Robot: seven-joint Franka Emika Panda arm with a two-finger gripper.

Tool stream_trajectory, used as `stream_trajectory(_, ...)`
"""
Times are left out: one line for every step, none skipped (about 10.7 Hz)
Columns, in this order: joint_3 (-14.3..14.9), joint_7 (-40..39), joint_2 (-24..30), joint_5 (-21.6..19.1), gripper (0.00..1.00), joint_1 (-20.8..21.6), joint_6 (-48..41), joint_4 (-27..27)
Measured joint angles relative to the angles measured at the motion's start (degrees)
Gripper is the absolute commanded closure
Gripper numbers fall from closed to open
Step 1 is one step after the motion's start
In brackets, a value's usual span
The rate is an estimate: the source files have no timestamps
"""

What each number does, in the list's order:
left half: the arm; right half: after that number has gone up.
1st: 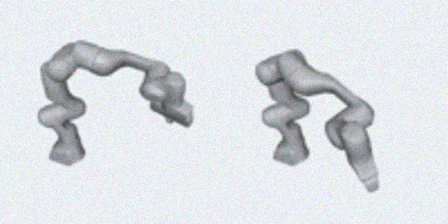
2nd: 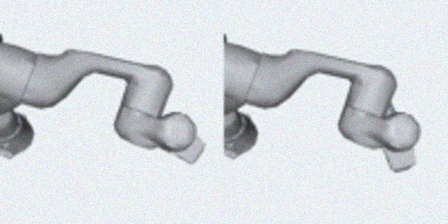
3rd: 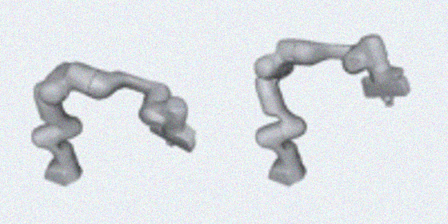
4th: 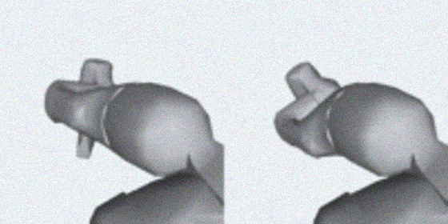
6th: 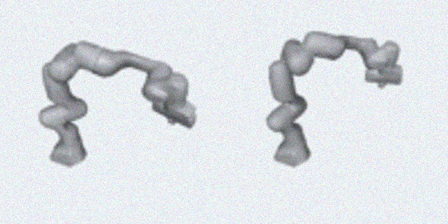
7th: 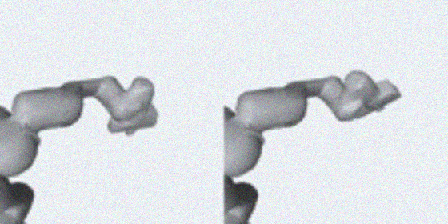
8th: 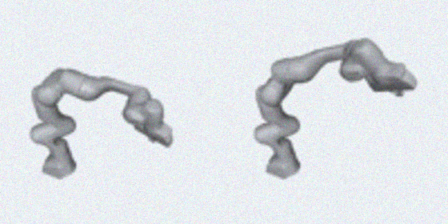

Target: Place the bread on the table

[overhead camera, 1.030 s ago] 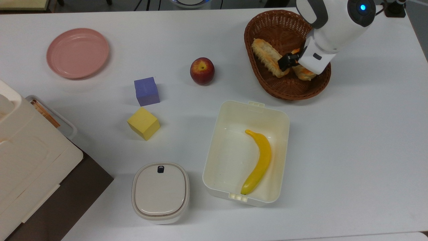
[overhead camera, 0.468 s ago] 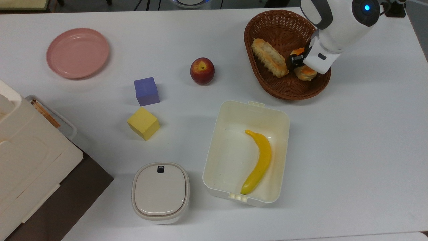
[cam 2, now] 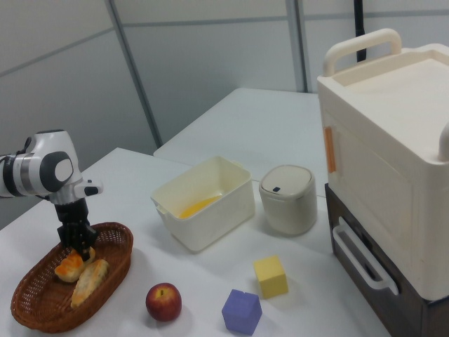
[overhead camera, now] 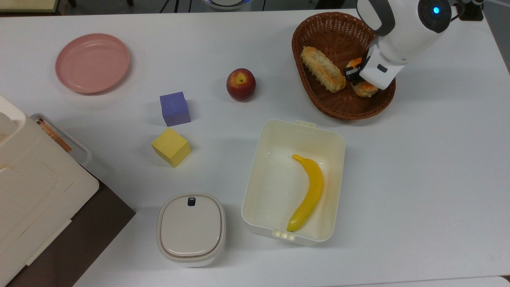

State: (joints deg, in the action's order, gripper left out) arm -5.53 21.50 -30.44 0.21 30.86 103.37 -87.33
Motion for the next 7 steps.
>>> stream_trajectory(0.16, 0.0, 0.37, 0.0, 1.0, -0.05, 0.0, 0.3)
stream_trajectory(0.35, 0.01, 1.16, 0.0, 1.0, -0.14, -0.08, 0.52)
stream_trajectory(0.45, 0.02, 2.32, 0.0, 0.8, -0.59, -1.49, 1.01)
stream_trajectory(0.48, 0.02, 3.7, 0.0, 0.18, -1.36, -3.82, 1.63)
stream_trajectory(0.48, 0.02, 5.05, -0.01, 0.0, -2.04, -5.43, 1.95)
stream_trajectory(0.49, 0.01, 5.91, 0.0, 0.0, -2.35, -6.23, 1.95)
stream_trajectory(0.49, 0.01, 6.07, 0.0, 0.0, -2.3, -6.32, 1.95)
